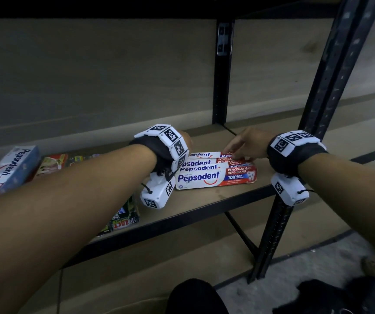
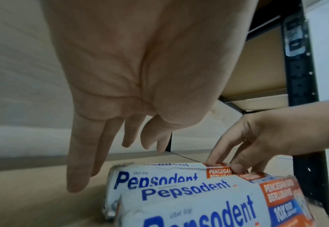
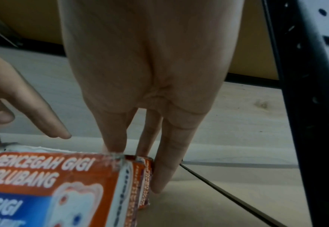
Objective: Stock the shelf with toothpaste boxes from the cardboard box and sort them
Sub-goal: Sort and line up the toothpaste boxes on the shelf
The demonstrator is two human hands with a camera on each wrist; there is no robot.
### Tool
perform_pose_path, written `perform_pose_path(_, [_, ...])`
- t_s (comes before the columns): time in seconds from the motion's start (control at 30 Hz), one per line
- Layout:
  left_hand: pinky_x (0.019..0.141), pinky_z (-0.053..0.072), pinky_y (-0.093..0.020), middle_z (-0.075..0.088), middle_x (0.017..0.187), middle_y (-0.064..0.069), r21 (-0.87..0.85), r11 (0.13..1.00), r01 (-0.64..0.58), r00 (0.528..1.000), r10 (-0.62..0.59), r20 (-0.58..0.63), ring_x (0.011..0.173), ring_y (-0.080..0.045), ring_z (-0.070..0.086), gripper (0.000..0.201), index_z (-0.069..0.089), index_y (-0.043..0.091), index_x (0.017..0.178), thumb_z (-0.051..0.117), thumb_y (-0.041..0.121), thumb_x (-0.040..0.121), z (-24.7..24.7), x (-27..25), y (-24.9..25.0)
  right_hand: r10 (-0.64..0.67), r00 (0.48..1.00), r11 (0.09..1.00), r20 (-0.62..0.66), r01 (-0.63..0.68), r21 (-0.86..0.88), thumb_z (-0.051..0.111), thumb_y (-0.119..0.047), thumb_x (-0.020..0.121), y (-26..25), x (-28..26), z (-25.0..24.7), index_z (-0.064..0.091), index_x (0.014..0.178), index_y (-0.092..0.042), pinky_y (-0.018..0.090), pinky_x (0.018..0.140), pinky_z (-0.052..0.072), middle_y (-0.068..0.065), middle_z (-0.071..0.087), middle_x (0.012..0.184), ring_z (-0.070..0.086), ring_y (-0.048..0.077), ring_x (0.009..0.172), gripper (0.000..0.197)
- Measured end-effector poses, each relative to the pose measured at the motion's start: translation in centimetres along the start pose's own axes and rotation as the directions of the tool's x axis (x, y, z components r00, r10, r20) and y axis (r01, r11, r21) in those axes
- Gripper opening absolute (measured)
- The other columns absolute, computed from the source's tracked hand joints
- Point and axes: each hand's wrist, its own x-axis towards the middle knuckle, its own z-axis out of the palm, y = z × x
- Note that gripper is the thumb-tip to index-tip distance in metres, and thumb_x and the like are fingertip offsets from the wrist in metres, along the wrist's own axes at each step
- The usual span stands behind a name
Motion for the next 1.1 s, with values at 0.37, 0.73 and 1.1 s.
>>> perform_pose_path(0.37, [0.091,0.037,-0.019,0.053,0.144,-0.001,-0.112,0.991,-0.070,0.979,0.090,0.182,0.127,-0.019,0.052,0.043,0.042,0.023,0.149,0.041,0.025,0.105,0.8,-2.2,1.3,-0.106,0.994,0.993,0.005,0.106,-0.051,0.062,-0.007,0.095,0.9,-0.9,0.1,0.072,0.112,-0.024,0.008,0.053,0.046,-0.002,0.069,0.118,0.065,0.006,0.088,0.026])
perform_pose_path(0.73, [0.061,0.046,-0.021,0.074,0.097,0.011,-0.192,0.972,-0.137,0.942,0.188,0.278,0.085,-0.012,0.067,0.063,0.068,0.028,0.117,0.093,0.031,0.060,1.2,-2.1,-0.4,-0.008,0.980,0.925,0.197,0.082,-0.371,0.089,-0.023,0.068,-1.1,-3.0,-0.7,0.040,0.148,-0.034,0.025,0.095,0.036,-0.010,0.054,0.138,0.050,0.012,0.118,0.095])
perform_pose_path(1.1, [0.074,0.062,-0.040,0.075,0.076,0.011,0.066,0.994,-0.087,0.980,0.073,0.188,0.068,-0.012,0.072,0.074,0.075,0.034,0.090,0.085,0.069,0.026,2.6,2.0,-0.5,-0.007,0.991,0.894,0.132,0.065,-0.443,0.083,-0.009,0.074,-1.5,-0.4,-0.1,0.040,0.150,-0.033,0.032,0.103,0.041,-0.002,0.054,0.141,0.050,0.021,0.127,0.090])
